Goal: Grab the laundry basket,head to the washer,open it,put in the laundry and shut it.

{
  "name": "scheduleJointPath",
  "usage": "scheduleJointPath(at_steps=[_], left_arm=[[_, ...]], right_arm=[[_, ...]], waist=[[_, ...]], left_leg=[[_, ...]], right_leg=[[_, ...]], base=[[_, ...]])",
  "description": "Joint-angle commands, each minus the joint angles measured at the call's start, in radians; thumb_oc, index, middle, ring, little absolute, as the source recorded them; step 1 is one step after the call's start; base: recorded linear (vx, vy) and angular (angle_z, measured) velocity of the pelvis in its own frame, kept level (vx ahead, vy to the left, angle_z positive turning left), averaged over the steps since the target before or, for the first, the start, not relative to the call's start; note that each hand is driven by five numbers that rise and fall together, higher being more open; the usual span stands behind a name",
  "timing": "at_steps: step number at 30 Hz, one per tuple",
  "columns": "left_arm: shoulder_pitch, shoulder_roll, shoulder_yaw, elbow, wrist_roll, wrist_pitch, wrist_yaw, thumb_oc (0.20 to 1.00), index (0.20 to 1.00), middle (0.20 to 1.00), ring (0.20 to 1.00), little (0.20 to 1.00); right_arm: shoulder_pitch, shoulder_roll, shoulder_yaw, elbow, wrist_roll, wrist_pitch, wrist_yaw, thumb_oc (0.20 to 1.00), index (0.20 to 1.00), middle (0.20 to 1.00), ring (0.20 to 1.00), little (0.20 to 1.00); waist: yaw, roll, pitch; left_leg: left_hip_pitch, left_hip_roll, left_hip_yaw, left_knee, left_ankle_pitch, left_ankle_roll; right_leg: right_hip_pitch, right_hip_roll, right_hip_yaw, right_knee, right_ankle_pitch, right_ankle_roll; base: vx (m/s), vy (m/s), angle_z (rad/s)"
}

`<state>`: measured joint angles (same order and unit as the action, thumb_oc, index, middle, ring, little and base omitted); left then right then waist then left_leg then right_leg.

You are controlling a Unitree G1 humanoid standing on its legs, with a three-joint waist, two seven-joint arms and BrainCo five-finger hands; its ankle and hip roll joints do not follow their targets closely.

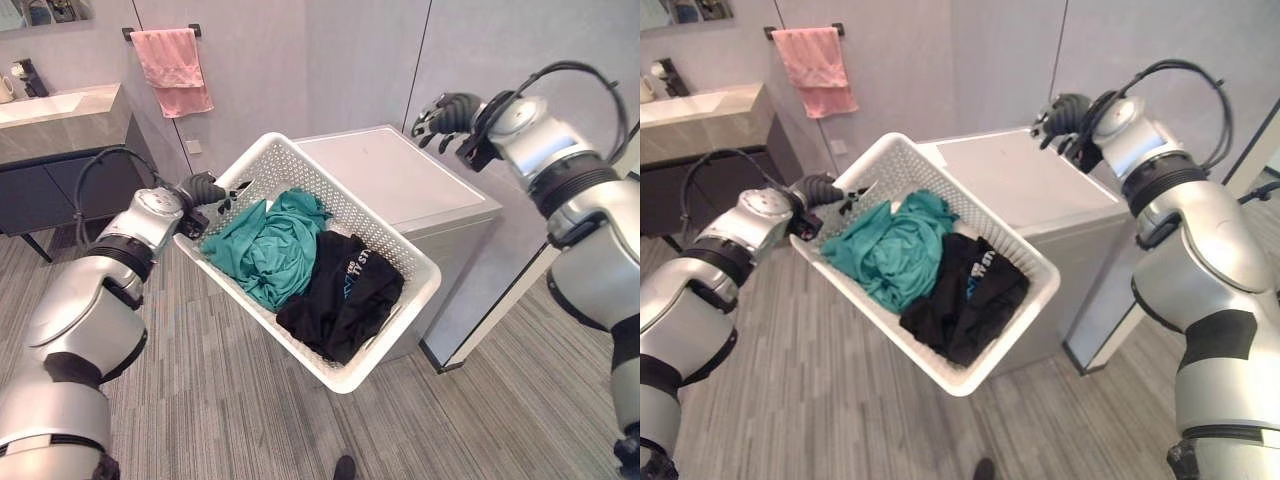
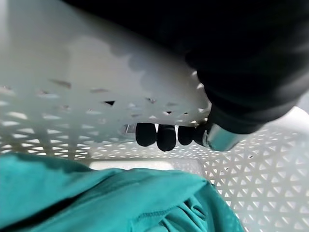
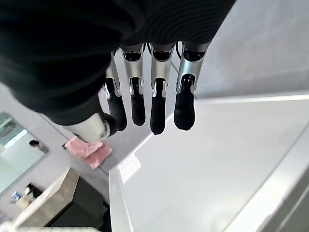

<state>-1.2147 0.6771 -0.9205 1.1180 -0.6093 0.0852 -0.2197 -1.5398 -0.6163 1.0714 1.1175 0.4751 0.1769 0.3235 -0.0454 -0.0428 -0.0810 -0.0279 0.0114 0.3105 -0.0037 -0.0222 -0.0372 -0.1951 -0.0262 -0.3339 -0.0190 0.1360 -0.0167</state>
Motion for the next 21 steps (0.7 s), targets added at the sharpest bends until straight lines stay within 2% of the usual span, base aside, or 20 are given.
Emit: scheduleJointPath(at_steps=[1,4,5,6,7,8,9,10,11,12,13,20,21], left_arm=[[-0.164,0.051,0.065,0.095,-0.022,-0.049,0.101,0.2,0.2,0.2,0.2,0.2],[-0.143,0.042,0.084,0.091,-0.046,-0.044,0.099,0.2,0.2,0.2,0.2,0.2],[-0.142,0.041,0.1,0.118,-0.066,-0.032,0.1,0.2,0.2,0.2,0.2,0.2],[-0.143,0.039,0.108,0.131,-0.079,-0.028,0.102,0.2,0.2,0.2,0.2,0.2],[-0.144,0.038,0.108,0.131,-0.079,-0.028,0.102,0.2,0.2,0.2,0.2,0.2],[-0.147,0.036,0.115,0.138,-0.092,-0.024,0.105,0.2,0.2,0.2,0.2,0.2],[-0.154,0.033,0.126,0.151,-0.111,-0.021,0.114,0.2,0.2,0.2,0.2,0.2],[-0.154,0.033,0.126,0.152,-0.111,-0.021,0.114,0.2,0.2,0.2,0.2,0.2],[-0.16,0.03,0.134,0.156,-0.122,-0.021,0.116,0.2,0.2,0.2,0.2,0.2],[-0.165,0.027,0.139,0.155,-0.133,-0.022,0.118,0.2,0.2,0.2,0.2,0.2],[-0.165,0.027,0.139,0.155,-0.133,-0.022,0.118,0.2,0.2,0.2,0.2,0.2],[-0.164,0.044,0.175,0.157,-0.193,-0.014,0.121,0.2,0.2,0.2,0.2,0.2],[-0.156,0.045,0.182,0.158,-0.201,-0.011,0.118,0.2,0.2,0.2,0.2,0.2]], right_arm=[[-0.14,-0.009,-0.003,0.105,-0.009,-0.016,-0.045,0.2,0.2,0.2,0.2,0.2],[-0.13,-0.015,0.011,0.07,-0.001,-0.013,-0.035,0.2,0.2,0.2,0.2,0.2],[-0.131,-0.022,0.015,0.073,-0.008,-0.016,-0.036,0.256,0.256,0.256,0.256,0.256],[-0.13,-0.021,0.01,0.078,-0.006,-0.015,-0.04,0.278,0.278,0.278,0.278,0.278],[-0.13,-0.021,0.01,0.078,-0.006,-0.015,-0.04,0.357,0.357,0.357,0.357,0.357],[-0.131,-0.02,0.008,0.08,-0.007,-0.015,-0.043,0.492,0.492,0.492,0.492,0.492],[-0.135,-0.022,0.007,0.086,-0.026,-0.019,-0.051,0.517,0.517,0.517,0.517,0.517],[-0.136,-0.022,0.007,0.087,-0.026,-0.019,-0.051,0.598,0.598,0.598,0.598,0.598],[-0.14,-0.023,0.008,0.087,-0.038,-0.021,-0.055,0.802,0.802,0.802,0.802,0.802],[-0.144,-0.026,0.006,0.079,-0.045,-0.025,-0.065,0.922,0.922,0.922,0.922,0.922],[-0.144,-0.026,0.006,0.078,-0.045,-0.024,-0.065,1.0,1.0,1.0,1.0,1.0],[-0.146,-0.11,-0.007,-0.035,-0.075,-0.042,-0.096,1.0,1.0,1.0,1.0,1.0],[-0.139,-0.132,0.001,-0.044,-0.085,-0.041,-0.095,1.0,1.0,1.0,1.0,1.0]], waist=[[0.018,0.001,0.006],[0.011,0.0,0.0],[0.005,0.003,-0.006],[0.004,0.004,-0.007],[0.004,0.005,-0.007],[0.001,0.006,-0.008],[-0.002,0.007,-0.008],[-0.002,0.007,-0.008],[-0.004,0.009,-0.005],[-0.008,0.008,-0.007],[-0.008,0.008,-0.007],[-0.028,0.015,0.003],[-0.03,0.011,0.005]], left_leg=[[0.071,0.025,0.008,-0.084,0.053,-0.043],[0.083,0.028,0.008,-0.084,0.047,-0.045],[0.091,0.03,0.008,-0.084,0.043,-0.046],[0.093,0.031,0.008,-0.084,0.043,-0.046],[0.094,0.031,0.008,-0.084,0.043,-0.046],[0.095,0.033,0.009,-0.084,0.043,-0.047],[0.098,0.035,0.008,-0.084,0.044,-0.048],[0.098,0.035,0.008,-0.084,0.044,-0.048],[0.103,0.038,0.008,-0.084,0.041,-0.049],[0.099,0.039,0.01,-0.084,0.044,-0.05],[0.099,0.039,0.01,-0.084,0.044,-0.05],[0.11,0.06,0.015,-0.064,0.051,-0.061],[0.101,0.068,0.01,-0.015,0.045,-0.064]], right_leg=[[0.094,-0.052,0.034,-0.063,0.042,0.162],[0.107,-0.048,0.04,-0.064,0.034,0.157],[0.114,-0.044,0.043,-0.064,0.027,0.155],[0.116,-0.043,0.042,-0.063,0.025,0.155],[0.116,-0.043,0.042,-0.063,0.025,0.154],[0.117,-0.041,0.042,-0.061,0.023,0.152],[0.118,-0.038,0.043,-0.058,0.019,0.15],[0.118,-0.038,0.043,-0.058,0.019,0.15],[0.123,-0.035,0.046,-0.057,0.016,0.149],[0.119,-0.035,0.048,-0.059,0.016,0.148],[0.119,-0.035,0.048,-0.058,0.016,0.148],[0.115,-0.014,0.057,-0.038,-0.018,0.131],[0.119,-0.007,0.065,-0.04,-0.023,0.123]], base=[[0.05,-0.034,-0.02],[0.07,-0.03,-0.01],[0.04,-0.031,-0.03],[0.04,-0.032,-0.03],[0.0,0.0,0.0],[0.02,-0.024,-0.03],[0.0,0.0,0.0],[0.0,0.0,0.0],[0.0,0.0,0.0],[0.0,0.0,0.0],[0.0,-0.017,-0.07],[0.05,-0.043,-0.03],[0.06,-0.069,0.02]])
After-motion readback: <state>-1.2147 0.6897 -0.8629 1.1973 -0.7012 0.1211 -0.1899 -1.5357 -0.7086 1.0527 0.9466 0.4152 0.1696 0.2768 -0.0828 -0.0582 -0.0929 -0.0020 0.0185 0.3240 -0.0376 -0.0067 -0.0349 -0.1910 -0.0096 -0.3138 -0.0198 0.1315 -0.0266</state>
